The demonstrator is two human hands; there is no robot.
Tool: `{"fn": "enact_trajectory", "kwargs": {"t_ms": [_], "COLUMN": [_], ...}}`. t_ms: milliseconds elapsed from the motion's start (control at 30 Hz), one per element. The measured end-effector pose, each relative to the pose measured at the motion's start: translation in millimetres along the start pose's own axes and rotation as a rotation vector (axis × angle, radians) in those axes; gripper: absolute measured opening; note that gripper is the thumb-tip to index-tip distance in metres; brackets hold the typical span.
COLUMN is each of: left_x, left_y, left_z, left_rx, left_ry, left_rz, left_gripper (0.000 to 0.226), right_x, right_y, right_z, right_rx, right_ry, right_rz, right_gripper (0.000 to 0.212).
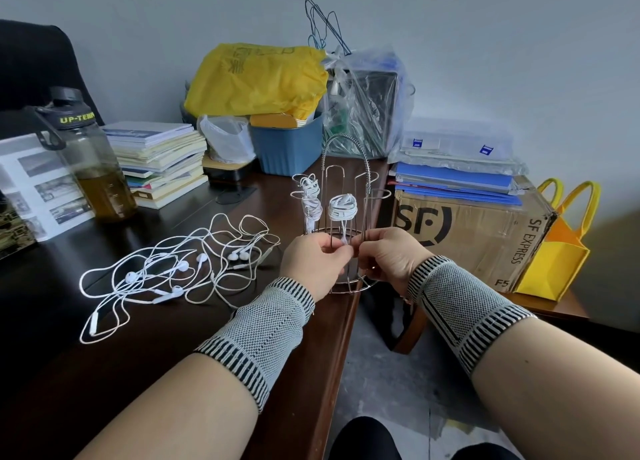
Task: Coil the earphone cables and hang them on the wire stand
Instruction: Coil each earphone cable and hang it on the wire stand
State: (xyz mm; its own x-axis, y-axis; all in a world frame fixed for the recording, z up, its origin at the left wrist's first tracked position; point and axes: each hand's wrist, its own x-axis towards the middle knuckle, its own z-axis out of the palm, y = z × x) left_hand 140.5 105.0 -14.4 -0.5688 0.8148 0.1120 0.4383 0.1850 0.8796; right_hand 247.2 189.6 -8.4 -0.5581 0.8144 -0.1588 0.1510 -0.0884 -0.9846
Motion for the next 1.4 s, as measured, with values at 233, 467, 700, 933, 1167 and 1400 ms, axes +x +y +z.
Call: {"fn": "enact_trajectory", "kwargs": {"t_ms": [233, 467, 700, 933, 1167, 1400], "left_x": [-1, 15, 21, 5, 19, 17], "left_y": [-4, -8, -18, -20, -27, -38], "left_z": [-8, -19, -36, -40, -37, -34], "left_rx": [0.07, 0.174, 0.399, 0.855, 0.869, 0.895], "left_ry": [-0.021, -0.011, 0.128, -0.065, 0.007, -0.079], "left_rz": [-0.013, -0.011, -0.038, 0.045, 0.04, 0.117], "left_gripper": [0.019, 0.02, 0.022, 0.052, 0.041, 0.035], "right_x": [-4, -15, -8, 11, 18, 15], "right_y": [7, 8, 15, 11, 8, 14], "right_z": [-2, -7, -4, -8, 3, 33], "right_rx": [-0.196, -0.933, -0.944, -0.999, -1.158, -1.213], "right_ry": [0.103, 0.127, 0.122, 0.022, 0.146, 0.341], "right_rz": [-0.15, -0.258, -0.356, -0.183, -0.15, -0.108], "right_gripper": [0.013, 0.039, 0.04, 0.088, 0.08, 0.088]}}
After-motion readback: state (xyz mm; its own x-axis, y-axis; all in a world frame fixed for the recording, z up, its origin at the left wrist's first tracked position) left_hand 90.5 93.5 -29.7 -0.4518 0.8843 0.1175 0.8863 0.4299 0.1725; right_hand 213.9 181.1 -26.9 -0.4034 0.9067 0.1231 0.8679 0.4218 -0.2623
